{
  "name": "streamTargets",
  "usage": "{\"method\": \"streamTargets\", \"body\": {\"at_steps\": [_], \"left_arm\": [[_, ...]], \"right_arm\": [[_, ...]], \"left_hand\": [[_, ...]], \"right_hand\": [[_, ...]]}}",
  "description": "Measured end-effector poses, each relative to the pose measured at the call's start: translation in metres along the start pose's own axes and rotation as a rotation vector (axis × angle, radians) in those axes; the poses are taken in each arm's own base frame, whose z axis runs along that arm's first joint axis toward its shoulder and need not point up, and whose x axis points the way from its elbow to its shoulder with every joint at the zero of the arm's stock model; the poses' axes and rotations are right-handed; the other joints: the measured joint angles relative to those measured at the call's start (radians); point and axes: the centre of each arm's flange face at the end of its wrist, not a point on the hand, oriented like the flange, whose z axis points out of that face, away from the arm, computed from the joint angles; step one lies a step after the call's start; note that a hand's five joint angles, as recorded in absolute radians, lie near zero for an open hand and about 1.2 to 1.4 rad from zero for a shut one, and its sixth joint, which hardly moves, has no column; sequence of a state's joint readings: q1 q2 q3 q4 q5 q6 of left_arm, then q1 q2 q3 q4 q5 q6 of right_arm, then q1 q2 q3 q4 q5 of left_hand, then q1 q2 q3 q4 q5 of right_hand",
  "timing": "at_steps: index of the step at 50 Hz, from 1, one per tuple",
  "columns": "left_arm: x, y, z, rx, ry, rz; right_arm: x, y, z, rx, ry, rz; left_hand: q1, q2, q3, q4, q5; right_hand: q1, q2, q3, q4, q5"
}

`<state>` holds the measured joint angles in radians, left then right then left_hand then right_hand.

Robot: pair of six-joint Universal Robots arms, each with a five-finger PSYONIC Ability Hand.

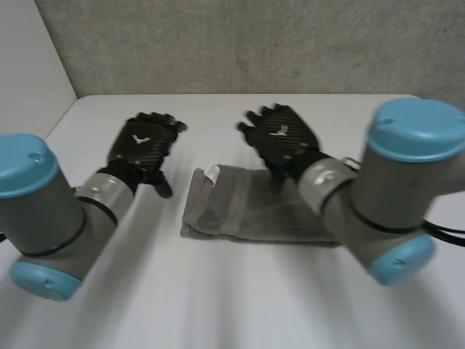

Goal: Fold the towel.

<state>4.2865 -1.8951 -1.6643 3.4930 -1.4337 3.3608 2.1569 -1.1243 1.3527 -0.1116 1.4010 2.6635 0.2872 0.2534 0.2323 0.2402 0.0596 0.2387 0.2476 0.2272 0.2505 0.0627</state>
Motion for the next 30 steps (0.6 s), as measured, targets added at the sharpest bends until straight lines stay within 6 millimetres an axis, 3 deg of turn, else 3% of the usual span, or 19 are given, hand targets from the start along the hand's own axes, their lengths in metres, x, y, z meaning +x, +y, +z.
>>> {"method": "streamTargets", "body": {"at_steps": [5, 12, 17, 19, 30], "left_arm": [[0.035, -0.001, -0.005, 0.006, 0.094, -0.008], [0.06, 0.01, -0.005, -0.017, 0.158, -0.004], [0.063, 0.017, -0.004, -0.035, 0.165, -0.002], [0.063, 0.02, -0.004, -0.043, 0.164, -0.003], [0.06, 0.022, -0.008, -0.058, 0.154, -0.011]], "right_arm": [[0.028, 0.037, -0.024, -0.13, 0.054, 0.036], [0.046, 0.085, -0.054, -0.27, 0.067, 0.111], [0.048, 0.107, -0.064, -0.309, 0.036, 0.163], [0.048, 0.116, -0.065, -0.311, 0.02, 0.183], [0.044, 0.142, -0.058, -0.31, -0.004, 0.194]], "left_hand": [[0.0, 0.0, 0.0, 0.0, 0.0], [0.0, 0.0, 0.0, 0.0, 0.0], [0.0, 0.0, 0.0, 0.0, 0.0], [0.0, 0.0, 0.0, 0.0, 0.0], [0.0, 0.0, 0.0, 0.0, 0.0]], "right_hand": [[0.0, 0.0, 0.0, 0.0, 0.0], [-0.004, 0.0, 0.0, 0.0, 0.0], [0.078, 0.067, 0.0, 0.0, 0.083], [0.205, 0.2, 0.0, 0.0, 0.222], [0.544, 0.537, 0.0, 0.0, 0.541]]}}
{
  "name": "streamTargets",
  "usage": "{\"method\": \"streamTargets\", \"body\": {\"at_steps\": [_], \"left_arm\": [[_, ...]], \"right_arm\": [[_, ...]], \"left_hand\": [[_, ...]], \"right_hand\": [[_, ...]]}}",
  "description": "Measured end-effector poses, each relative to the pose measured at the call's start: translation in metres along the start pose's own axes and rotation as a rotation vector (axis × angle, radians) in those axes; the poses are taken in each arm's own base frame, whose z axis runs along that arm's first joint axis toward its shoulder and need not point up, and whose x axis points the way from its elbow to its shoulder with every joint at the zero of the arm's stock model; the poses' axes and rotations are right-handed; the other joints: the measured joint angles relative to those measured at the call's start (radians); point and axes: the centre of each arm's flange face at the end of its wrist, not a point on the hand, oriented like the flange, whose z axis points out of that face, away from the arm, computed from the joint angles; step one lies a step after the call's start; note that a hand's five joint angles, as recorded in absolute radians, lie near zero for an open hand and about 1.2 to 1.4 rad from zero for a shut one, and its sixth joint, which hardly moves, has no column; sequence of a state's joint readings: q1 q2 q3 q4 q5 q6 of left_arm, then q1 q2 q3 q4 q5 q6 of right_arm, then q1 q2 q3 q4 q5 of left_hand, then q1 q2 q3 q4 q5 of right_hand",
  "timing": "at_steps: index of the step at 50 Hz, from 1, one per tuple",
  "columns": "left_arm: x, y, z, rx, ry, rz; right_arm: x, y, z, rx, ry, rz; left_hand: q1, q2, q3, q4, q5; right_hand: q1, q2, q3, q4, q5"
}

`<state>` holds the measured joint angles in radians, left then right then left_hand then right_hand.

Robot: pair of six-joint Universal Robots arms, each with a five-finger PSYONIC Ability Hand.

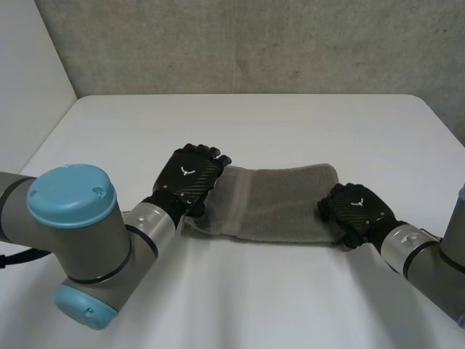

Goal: Fold the towel.

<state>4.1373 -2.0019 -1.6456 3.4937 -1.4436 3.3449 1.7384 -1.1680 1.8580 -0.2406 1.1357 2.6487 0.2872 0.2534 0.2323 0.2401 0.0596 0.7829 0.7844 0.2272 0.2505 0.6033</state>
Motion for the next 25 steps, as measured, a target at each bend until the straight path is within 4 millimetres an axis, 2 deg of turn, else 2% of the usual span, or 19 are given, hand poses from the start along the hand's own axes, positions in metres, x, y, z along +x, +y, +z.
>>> {"method": "streamTargets", "body": {"at_steps": [6, 13, 18, 21, 25], "left_arm": [[-0.003, -0.002, -0.002, 0.004, -0.009, -0.002], [-0.01, -0.006, -0.003, 0.011, -0.028, -0.004], [-0.019, -0.009, -0.005, 0.018, -0.053, -0.007], [-0.026, -0.013, -0.005, 0.028, -0.073, -0.014], [-0.035, -0.017, -0.005, 0.041, -0.097, -0.033]], "right_arm": [[0.0, 0.006, 0.002, -0.019, -0.005, 0.006], [0.015, 0.01, -0.003, -0.047, 0.028, 0.019], [0.04, 0.007, -0.014, -0.069, 0.073, -0.001], [0.056, -0.005, -0.024, -0.07, 0.088, -0.037], [0.065, -0.025, -0.03, -0.052, 0.081, -0.074]], "left_hand": [[0.0, 0.0, 0.0, 0.0, 0.0], [0.0, 0.0, 0.0, 0.0, 0.0], [0.0, 0.0, 0.0, 0.0, 0.0], [0.0, 0.0, 0.0, 0.0, 0.0], [0.0, 0.0, 0.0, 0.0, 0.0]], "right_hand": [[0.458, 0.438, 0.0, 0.0, 0.505], [0.492, 0.45, 0.0, 0.0, 0.551], [0.505, 0.45, 0.0, 0.0, 0.551], [0.515, 0.452, 0.0, 0.0, 0.554], [0.516, 0.452, 0.0, 0.0, 0.554]]}}
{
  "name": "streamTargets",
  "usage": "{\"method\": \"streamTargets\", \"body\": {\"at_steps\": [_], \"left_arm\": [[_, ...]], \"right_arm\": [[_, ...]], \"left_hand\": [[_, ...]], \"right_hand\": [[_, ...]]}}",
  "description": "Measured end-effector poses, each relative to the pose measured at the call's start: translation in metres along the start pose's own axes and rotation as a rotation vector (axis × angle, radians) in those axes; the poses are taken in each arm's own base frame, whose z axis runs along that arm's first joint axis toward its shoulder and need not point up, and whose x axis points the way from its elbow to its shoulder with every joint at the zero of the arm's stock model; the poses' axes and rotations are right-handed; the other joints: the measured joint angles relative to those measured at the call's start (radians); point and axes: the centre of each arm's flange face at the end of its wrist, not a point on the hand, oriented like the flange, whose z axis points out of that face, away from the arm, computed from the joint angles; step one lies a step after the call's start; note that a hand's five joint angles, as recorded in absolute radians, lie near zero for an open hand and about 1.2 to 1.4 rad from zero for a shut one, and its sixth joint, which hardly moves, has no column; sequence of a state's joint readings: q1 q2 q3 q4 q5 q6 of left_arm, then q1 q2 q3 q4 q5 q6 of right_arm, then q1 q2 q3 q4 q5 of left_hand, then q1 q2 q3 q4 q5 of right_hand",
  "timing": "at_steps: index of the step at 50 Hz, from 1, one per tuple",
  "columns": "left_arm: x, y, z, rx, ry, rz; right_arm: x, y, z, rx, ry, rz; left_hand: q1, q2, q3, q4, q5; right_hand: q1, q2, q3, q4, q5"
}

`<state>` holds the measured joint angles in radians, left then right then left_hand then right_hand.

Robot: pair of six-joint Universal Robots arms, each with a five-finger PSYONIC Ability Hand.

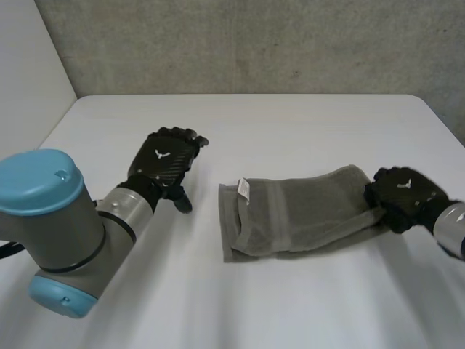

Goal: Fold the towel.

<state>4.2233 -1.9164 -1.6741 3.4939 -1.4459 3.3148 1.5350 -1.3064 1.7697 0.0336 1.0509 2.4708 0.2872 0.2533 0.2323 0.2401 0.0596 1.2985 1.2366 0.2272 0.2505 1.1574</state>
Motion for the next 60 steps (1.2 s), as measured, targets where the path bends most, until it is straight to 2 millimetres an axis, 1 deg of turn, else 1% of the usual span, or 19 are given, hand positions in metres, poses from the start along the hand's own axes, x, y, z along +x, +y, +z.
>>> {"method": "streamTargets", "body": {"at_steps": [4, 7, 9, 11, 12, 15, 16, 18, 22, 25, 27, 32, 34, 37, 39, 44, 51, 56, 60], "left_arm": [[-0.006, -0.003, 0.002, 0.009, -0.017, -0.027], [-0.01, -0.005, 0.002, 0.015, -0.025, -0.051], [-0.01, -0.005, 0.003, 0.016, -0.027, -0.06], [-0.01, -0.005, 0.003, 0.016, -0.028, -0.068], [-0.01, -0.005, 0.002, 0.016, -0.028, -0.07], [-0.01, -0.005, 0.002, 0.016, -0.026, -0.073], [-0.01, -0.005, 0.002, 0.016, -0.026, -0.073], [-0.009, -0.005, 0.001, 0.015, -0.025, -0.072], [-0.009, -0.006, 0.001, 0.016, -0.024, -0.071], [-0.009, -0.006, 0.0, 0.016, -0.024, -0.07], [-0.009, -0.006, 0.0, 0.016, -0.023, -0.07], [-0.008, -0.007, 0.001, 0.02, -0.02, -0.07], [-0.007, -0.007, 0.002, 0.022, -0.018, -0.07], [-0.006, -0.009, 0.004, 0.031, -0.014, -0.072], [-0.005, -0.012, 0.006, 0.042, -0.011, -0.079], [0.003, -0.021, 0.011, 0.072, 0.014, -0.124], [0.022, -0.023, 0.015, 0.073, 0.07, -0.228], [0.04, -0.011, 0.013, 0.021, 0.113, -0.301], [0.058, 0.007, 0.009, -0.047, 0.151, -0.337]], "right_arm": [[-0.004, -0.022, -0.003, 0.04, -0.027, -0.033], [-0.023, -0.047, -0.003, 0.098, -0.079, -0.073], [-0.042, -0.061, -0.003, 0.136, -0.125, -0.098], [-0.073, -0.078, -0.003, 0.181, -0.197, -0.13], [-0.08, -0.081, -0.003, 0.19, -0.213, -0.137], [-0.125, -0.093, -0.004, 0.224, -0.306, -0.174], [-0.132, -0.094, -0.005, 0.227, -0.321, -0.18], [-0.162, -0.095, -0.004, 0.23, -0.377, -0.203], [-0.199, -0.088, 0.0, 0.214, -0.439, -0.232], [-0.215, -0.081, 0.005, 0.19, -0.457, -0.241], [-0.222, -0.074, 0.009, 0.17, -0.456, -0.242], [-0.222, -0.07, 0.014, 0.16, -0.429, -0.209], [-0.215, -0.075, 0.012, 0.171, -0.408, -0.162], [-0.203, -0.083, 0.006, 0.191, -0.38, -0.095], [-0.192, -0.089, 0.002, 0.204, -0.353, -0.038], [-0.147, -0.096, -0.007, 0.216, -0.255, 0.136], [-0.102, -0.083, -0.004, 0.176, -0.139, 0.272], [-0.087, -0.068, 0.005, 0.129, -0.101, 0.31], [-0.086, -0.053, 0.016, 0.083, -0.102, 0.324]], "left_hand": [[0.0, 0.0, 0.0, 0.0, 0.0], [0.0, 0.0, 0.0, 0.0, 0.0], [0.0, 0.0, 0.0, 0.0, 0.0], [0.0, 0.0, 0.0, 0.0, 0.0], [0.0, 0.0, 0.0, 0.0, 0.0], [0.0, 0.0, 0.0, 0.0, 0.0], [0.0, 0.0, 0.0, 0.0, 0.0], [0.0, 0.0, 0.0, 0.0, 0.0], [0.0, 0.0, 0.0, 0.0, 0.0], [0.0, 0.0, 0.0, 0.0, 0.0], [0.0, 0.0, 0.0, 0.0, 0.0], [0.0, 0.0, 0.0, 0.0, 0.0], [0.0, 0.0, 0.0, 0.0, 0.0], [0.0, 0.0, 0.0, 0.0, 0.0], [0.0, 0.0, 0.0, 0.0, 0.0], [0.0, 0.0, 0.0, 0.0, 0.0], [0.0, 0.0, 0.0, 0.0, 0.0], [0.0, 0.0, 0.0, 0.0, 0.0], [0.0, 0.0, 0.0, 0.0, 0.0]], "right_hand": [[0.002, 0.0, 0.0, 0.0, 0.003], [0.005, 0.001, 0.0, 0.0, 0.007], [0.005, 0.01, 0.0, 0.0, 0.007], [0.005, 0.011, 0.0, 0.0, 0.007], [0.005, 0.014, 0.0, 0.0, 0.007], [0.005, 0.02, 0.0, 0.0, 0.007], [0.005, 0.02, 0.0, 0.0, 0.007], [0.005, 0.02, 0.0, 0.0, 0.007], [0.005, 0.021, 0.0, 0.0, 0.008], [-0.021, -0.001, 0.0, 0.0, -0.026], [-0.235, -0.221, 0.0, 0.0, -0.235], [-0.641, -0.598, 0.0, 0.0, -0.659], [-0.823, -0.776, 0.0, 0.0, -0.887], [-0.992, -0.941, 0.0, 0.0, -1.08], [-1.041, -0.984, 0.0, 0.0, -1.095], [-1.055, -0.988, 0.0, 0.0, -1.095], [-1.059, -0.988, 0.0, 0.0, -1.095], [-1.059, -0.988, 0.0, 0.0, -1.095], [-1.059, -0.988, 0.0, 0.0, -1.095]]}}
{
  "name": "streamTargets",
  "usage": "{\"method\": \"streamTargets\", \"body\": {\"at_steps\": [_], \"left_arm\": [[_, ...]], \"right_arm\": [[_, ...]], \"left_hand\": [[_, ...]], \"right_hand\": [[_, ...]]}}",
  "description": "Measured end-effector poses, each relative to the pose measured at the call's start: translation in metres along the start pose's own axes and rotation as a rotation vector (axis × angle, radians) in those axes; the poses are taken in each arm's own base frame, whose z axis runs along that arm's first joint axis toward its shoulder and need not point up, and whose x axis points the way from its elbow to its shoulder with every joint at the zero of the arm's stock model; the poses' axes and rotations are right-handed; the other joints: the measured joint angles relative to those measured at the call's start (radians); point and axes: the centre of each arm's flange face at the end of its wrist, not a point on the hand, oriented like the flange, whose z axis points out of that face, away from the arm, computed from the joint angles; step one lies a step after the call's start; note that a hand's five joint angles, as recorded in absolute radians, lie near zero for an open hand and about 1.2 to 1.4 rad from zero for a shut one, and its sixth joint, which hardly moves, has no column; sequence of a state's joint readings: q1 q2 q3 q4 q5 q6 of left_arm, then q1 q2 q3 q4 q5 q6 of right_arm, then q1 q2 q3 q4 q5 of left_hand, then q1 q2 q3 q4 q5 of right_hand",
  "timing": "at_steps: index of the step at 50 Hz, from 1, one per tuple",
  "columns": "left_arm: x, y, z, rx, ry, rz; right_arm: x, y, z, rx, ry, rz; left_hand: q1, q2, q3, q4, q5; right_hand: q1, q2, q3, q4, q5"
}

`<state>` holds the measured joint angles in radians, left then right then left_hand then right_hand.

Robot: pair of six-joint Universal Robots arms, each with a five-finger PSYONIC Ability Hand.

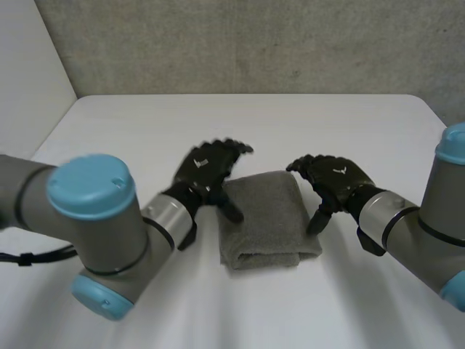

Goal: Fold the towel.

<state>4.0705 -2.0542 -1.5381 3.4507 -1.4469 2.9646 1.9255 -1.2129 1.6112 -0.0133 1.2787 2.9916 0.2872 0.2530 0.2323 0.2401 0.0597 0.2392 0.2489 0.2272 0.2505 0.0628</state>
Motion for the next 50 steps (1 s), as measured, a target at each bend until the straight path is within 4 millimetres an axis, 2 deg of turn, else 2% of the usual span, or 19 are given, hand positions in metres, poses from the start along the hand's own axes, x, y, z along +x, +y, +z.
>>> {"method": "streamTargets", "body": {"at_steps": [4, 10, 14, 18, 21, 24, 26, 27, 29, 33, 35, 36, 39, 44, 50], "left_arm": [[0.005, 0.022, -0.001, -0.06, 0.007, -0.009], [-0.001, 0.055, 0.002, -0.139, -0.039, 0.025], [-0.007, 0.066, 0.005, -0.161, -0.079, 0.088], [-0.011, 0.062, 0.007, -0.151, -0.117, 0.14], [-0.012, 0.047, 0.007, -0.111, -0.14, 0.16], [-0.009, 0.021, 0.003, -0.044, -0.15, 0.164], [-0.006, -0.004, -0.002, 0.02, -0.151, 0.161], [-0.005, -0.01, -0.003, 0.033, -0.151, 0.16], [-0.001, -0.036, -0.011, 0.099, -0.15, 0.153], [-0.002, -0.074, -0.023, 0.18, -0.163, 0.144], [-0.006, -0.091, -0.029, 0.211, -0.18, 0.141], [-0.011, -0.105, -0.034, 0.233, -0.2, 0.138], [-0.024, -0.127, -0.042, 0.251, -0.246, 0.133], [-0.042, -0.148, -0.051, 0.234, -0.312, 0.118], [-0.05, -0.155, -0.054, 0.212, -0.342, 0.103]], "right_arm": [[0.001, 0.015, 0.01, -0.04, -0.005, 0.006], [0.0, 0.038, 0.024, -0.093, -0.016, 0.007], [0.0, 0.047, 0.028, -0.114, -0.021, -0.001], [-0.001, 0.048, 0.029, -0.117, -0.023, -0.02], [-0.001, 0.04, 0.026, -0.097, -0.02, -0.035], [0.0, 0.023, 0.02, -0.051, -0.01, -0.051], [0.001, 0.006, 0.014, -0.001, 0.005, -0.063], [0.001, 0.001, 0.013, 0.014, 0.01, -0.066], [0.003, -0.021, 0.005, 0.077, 0.035, -0.073], [0.008, -0.055, -0.007, 0.176, 0.089, -0.066], [0.012, -0.074, -0.014, 0.229, 0.127, -0.055], [0.015, -0.09, -0.02, 0.271, 0.161, -0.046], [0.022, -0.114, -0.031, 0.331, 0.226, -0.03], [0.03, -0.136, -0.041, 0.373, 0.31, -0.014], [0.034, -0.141, -0.043, 0.375, 0.347, -0.01]], "left_hand": [[0.0, 0.0, 0.0, 0.0, 0.0], [0.0, 0.0, 0.0, 0.0, 0.0], [0.0, 0.0, 0.0, 0.0, 0.0], [0.0, 0.0, 0.0, 0.0, -0.003], [0.0, 0.0, 0.0, 0.0, -0.004], [0.0, 0.0, 0.0, 0.0, -0.004], [0.0, 0.0, 0.0, 0.0, -0.004], [0.0, 0.0, 0.0, 0.0, -0.004], [0.0, 0.0, 0.0, 0.0, -0.004], [0.0, -0.001, 0.0, 0.0, -0.004], [0.0, -0.001, 0.0, 0.0, -0.004], [0.0, -0.001, 0.0, 0.0, -0.004], [0.0, -0.001, 0.0, 0.0, -0.004], [0.0, -0.001, 0.0, 0.0, -0.004], [0.0, -0.001, 0.0, 0.0, -0.004]], "right_hand": [[0.0, 0.0, 0.0, 0.0, 0.0], [0.0, 0.0, 0.0, 0.0, 0.0], [-0.004, 0.0, 0.0, 0.0, 0.0], [-0.014, 0.0, 0.0, 0.0, 0.0], [-0.014, 0.0, 0.0, 0.0, 0.0], [-0.014, 0.0, 0.0, 0.0, 0.0], [-0.014, 0.0, 0.0, 0.0, 0.0], [-0.014, 0.0, 0.0, 0.0, 0.0], [-0.014, 0.0, 0.0, 0.0, 0.0], [-0.015, 0.0, 0.0, 0.0, 0.0], [-0.015, 0.0, 0.0, 0.0, 0.0], [-0.015, 0.0, 0.0, 0.0, 0.0], [-0.015, 0.0, 0.0, 0.0, 0.0], [-0.015, 0.0, 0.0, 0.0, 0.0], [-0.015, 0.0, 0.0, 0.0, 0.0]]}}
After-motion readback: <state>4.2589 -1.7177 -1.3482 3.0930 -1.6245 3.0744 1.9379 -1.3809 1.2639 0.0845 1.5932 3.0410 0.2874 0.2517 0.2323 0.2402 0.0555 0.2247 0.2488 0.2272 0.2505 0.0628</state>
